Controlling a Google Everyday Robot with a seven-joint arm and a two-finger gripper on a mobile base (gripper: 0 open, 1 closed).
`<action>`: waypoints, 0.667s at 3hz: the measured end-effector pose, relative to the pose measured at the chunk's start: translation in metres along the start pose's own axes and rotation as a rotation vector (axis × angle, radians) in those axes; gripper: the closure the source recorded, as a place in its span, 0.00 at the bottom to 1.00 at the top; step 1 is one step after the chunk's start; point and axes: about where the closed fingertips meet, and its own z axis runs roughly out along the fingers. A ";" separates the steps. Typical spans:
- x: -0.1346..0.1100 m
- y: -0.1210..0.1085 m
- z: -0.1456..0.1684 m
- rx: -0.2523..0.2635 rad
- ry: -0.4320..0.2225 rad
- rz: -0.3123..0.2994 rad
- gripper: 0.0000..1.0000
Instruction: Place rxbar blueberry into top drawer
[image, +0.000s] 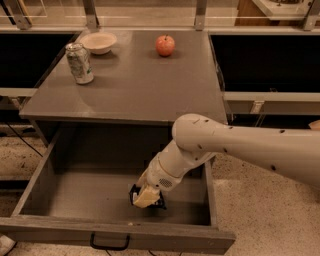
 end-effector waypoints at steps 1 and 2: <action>0.000 0.000 0.006 -0.009 0.004 0.000 1.00; 0.003 -0.001 0.018 -0.009 0.039 0.021 1.00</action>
Offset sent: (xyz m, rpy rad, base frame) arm -0.0018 0.0153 -0.0356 -0.0989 0.0462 -0.0257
